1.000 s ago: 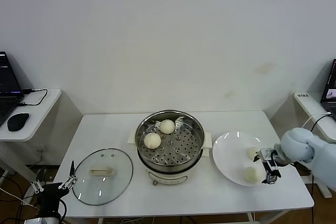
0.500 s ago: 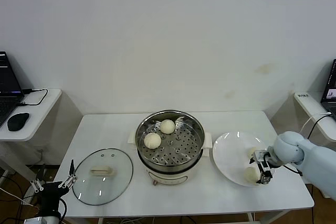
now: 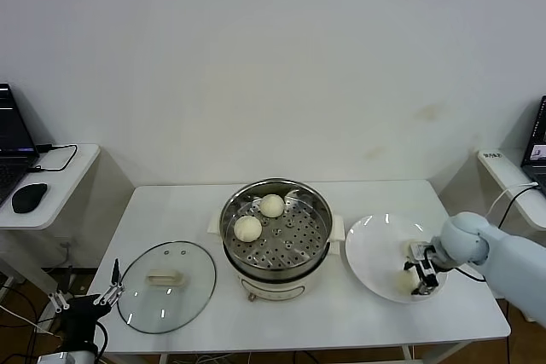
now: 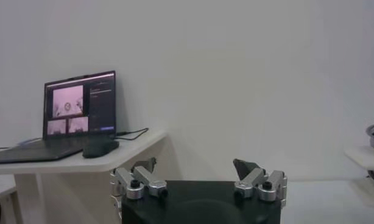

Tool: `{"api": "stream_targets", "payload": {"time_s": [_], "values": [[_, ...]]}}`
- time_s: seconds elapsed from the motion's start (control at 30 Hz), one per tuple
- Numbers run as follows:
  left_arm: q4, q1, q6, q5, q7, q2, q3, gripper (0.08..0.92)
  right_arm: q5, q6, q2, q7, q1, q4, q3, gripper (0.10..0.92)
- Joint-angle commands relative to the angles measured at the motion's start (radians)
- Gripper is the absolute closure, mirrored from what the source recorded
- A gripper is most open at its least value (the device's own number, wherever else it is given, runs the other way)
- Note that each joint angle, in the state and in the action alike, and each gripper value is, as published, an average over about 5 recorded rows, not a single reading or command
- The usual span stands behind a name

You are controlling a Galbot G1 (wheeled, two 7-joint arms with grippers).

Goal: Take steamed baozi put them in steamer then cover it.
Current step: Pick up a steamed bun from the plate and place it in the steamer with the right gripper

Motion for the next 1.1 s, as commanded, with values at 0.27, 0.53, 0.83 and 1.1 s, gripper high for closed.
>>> {"api": "stream_targets", "payload": {"time_s": [0.27,0.53,0.83,1.1], "values": [[-0.006,-0.010,0.001,-0.011,0.000,0.010,0.000,0.177,0.187,-0.027,0.023,-0.026,0.483,0.002,-0.201,0.436],[-0.014,-0.010,0.001,-0.018,0.000,0.016,-0.002,0.177,0.324,-0.031,0.217,-0.015,0.825,-0.035,-0.389,0.431],[-0.014,-0.014,0.000,-0.023,0.000,0.014,-0.020,0.177,0.428,0.012,0.464,0.020,0.902,-0.041,-0.488,0.431],[-0.017,-0.013,-0.001,-0.028,-0.001,0.005,-0.041,0.177,0.417,0.142,0.624,0.059,0.833,-0.030,-0.568,0.423]]}}
